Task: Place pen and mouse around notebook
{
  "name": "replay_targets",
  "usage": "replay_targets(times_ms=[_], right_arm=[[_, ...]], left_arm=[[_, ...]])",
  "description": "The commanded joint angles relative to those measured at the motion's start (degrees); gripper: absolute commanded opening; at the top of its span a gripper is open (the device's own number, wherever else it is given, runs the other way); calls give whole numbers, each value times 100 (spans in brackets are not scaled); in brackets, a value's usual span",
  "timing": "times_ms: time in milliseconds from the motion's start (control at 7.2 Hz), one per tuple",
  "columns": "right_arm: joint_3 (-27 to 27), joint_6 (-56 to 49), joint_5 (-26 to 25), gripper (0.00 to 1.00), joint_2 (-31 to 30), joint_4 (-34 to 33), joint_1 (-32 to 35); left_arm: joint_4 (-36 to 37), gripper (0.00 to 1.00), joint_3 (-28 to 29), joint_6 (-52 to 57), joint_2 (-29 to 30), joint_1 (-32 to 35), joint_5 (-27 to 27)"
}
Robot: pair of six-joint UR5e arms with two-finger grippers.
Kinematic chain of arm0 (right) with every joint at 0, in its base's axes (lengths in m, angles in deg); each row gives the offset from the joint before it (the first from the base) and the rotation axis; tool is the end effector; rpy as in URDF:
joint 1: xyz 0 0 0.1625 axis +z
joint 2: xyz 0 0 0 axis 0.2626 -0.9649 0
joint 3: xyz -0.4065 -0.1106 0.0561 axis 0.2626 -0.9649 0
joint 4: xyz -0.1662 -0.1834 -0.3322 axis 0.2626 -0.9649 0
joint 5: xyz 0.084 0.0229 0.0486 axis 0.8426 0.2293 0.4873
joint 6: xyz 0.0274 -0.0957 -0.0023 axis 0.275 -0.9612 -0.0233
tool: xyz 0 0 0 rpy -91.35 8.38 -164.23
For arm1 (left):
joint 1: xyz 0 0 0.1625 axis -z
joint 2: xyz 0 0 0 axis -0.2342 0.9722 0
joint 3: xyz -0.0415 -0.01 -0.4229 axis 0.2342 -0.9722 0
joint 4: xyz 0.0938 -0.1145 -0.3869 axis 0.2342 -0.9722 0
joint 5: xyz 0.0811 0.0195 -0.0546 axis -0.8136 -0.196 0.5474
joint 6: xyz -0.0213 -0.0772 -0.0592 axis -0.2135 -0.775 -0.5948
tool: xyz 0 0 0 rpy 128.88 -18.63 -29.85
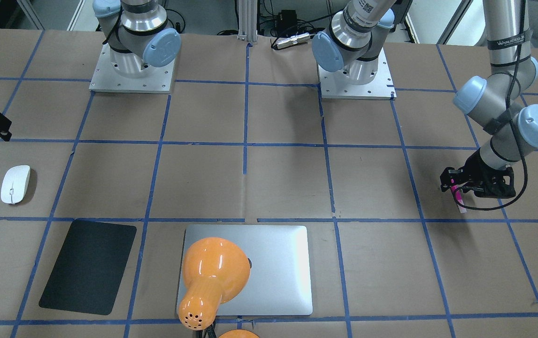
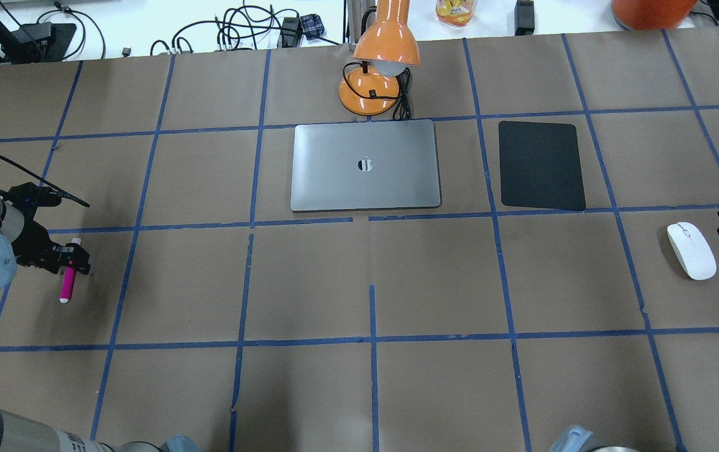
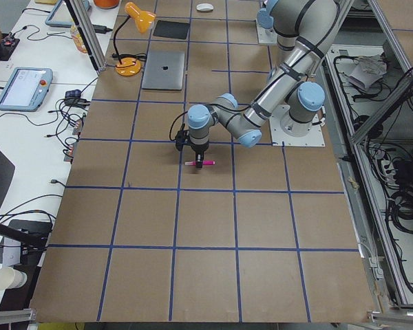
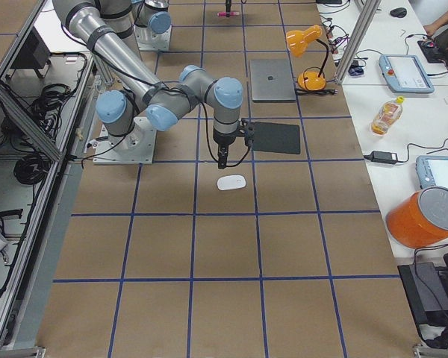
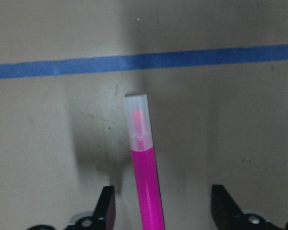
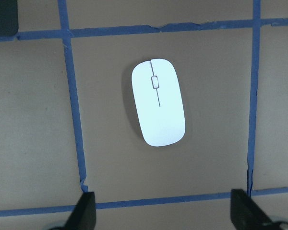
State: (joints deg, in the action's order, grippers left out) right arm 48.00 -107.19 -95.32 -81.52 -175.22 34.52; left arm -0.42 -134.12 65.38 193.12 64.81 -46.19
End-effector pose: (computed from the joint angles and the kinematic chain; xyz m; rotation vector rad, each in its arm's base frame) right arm -0.2025 -0.4351 0.3255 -0.0611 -3.0935 -0.0736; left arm 0.2104 -0.4712 0.1731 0.0818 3.1299 0.0440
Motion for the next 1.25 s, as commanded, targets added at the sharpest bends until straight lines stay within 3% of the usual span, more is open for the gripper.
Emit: replay_targets(times_ms=[0, 417, 556, 694, 1111], right_arm=[[10, -507, 1, 100, 435, -617, -8], [27, -588, 36, 100, 648, -656, -8], [19, -841, 36, 100, 718, -717, -8], [27, -887, 53, 100, 815, -743, -8], [19, -817, 45, 100, 1288, -1146, -96]], left_arm=[[77, 0, 9, -23, 89, -11, -1], [-18, 0, 70, -398, -94, 15, -245], [-654, 0, 166, -1184, -286, 93, -221], [-1052, 0, 184, -1836, -575, 286, 215], [-1522, 0, 185, -4838, -1087, 1986, 272]])
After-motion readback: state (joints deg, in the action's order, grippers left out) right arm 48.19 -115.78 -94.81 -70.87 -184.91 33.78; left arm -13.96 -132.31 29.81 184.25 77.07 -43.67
